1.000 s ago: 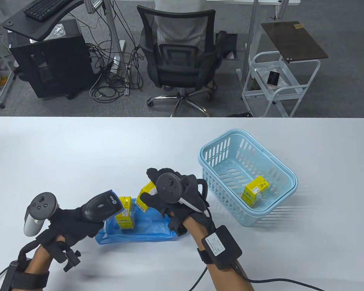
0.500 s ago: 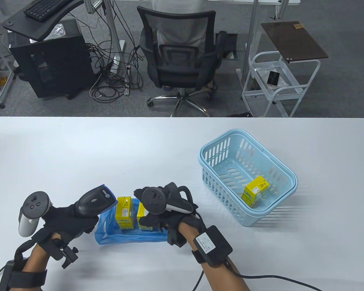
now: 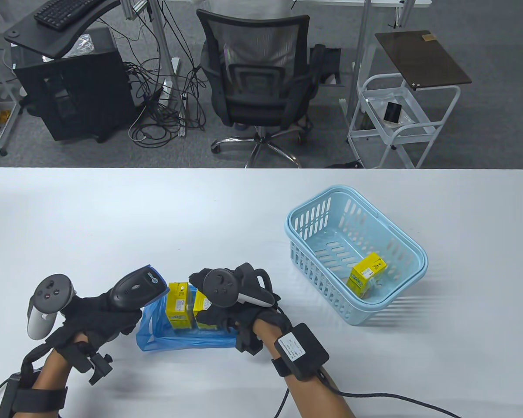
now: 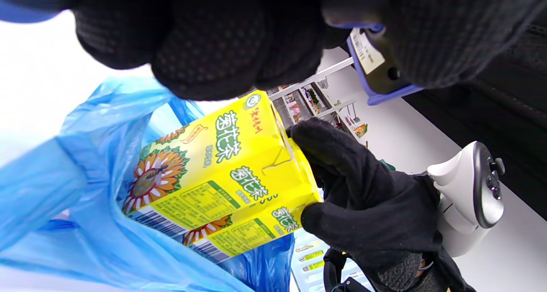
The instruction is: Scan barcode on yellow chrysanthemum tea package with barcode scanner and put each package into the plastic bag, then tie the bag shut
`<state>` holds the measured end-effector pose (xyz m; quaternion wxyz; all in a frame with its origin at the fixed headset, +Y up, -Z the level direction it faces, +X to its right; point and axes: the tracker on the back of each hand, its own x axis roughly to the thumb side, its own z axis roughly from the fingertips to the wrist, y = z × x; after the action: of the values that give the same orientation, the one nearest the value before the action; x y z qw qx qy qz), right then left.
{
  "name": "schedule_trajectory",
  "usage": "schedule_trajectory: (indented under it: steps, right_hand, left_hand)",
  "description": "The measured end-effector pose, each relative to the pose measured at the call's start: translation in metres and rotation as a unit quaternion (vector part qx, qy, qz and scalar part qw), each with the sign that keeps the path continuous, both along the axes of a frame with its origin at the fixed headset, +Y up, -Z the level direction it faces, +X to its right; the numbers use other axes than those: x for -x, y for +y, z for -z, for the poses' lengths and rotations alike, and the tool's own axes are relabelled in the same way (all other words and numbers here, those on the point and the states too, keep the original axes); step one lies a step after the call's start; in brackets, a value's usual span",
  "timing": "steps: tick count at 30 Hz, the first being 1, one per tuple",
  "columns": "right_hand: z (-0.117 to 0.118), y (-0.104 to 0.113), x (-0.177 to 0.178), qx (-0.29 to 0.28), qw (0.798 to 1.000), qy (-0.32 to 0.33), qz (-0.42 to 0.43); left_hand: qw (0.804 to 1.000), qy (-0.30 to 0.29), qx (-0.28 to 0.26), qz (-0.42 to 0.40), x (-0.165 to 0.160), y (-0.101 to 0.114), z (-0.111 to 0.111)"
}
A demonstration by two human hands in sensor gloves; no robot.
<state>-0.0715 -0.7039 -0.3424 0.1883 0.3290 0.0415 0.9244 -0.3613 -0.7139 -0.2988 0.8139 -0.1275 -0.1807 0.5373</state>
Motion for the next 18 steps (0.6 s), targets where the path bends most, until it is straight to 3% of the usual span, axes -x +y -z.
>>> schedule_trajectory:
  steps: [13, 18]
  right_hand:
    - [0.000, -0.002, 0.003, 0.008, 1.000, 0.004, -0.016]
    - [0.000, 0.008, -0.009, 0.013, 1.000, -0.011, -0.025]
  left_hand:
    - [1.000, -0.002, 0.005, 0.004, -0.001, -0.001, 0.000]
    - [1.000, -0.001, 0.009, 0.003, -0.001, -0.002, 0.000]
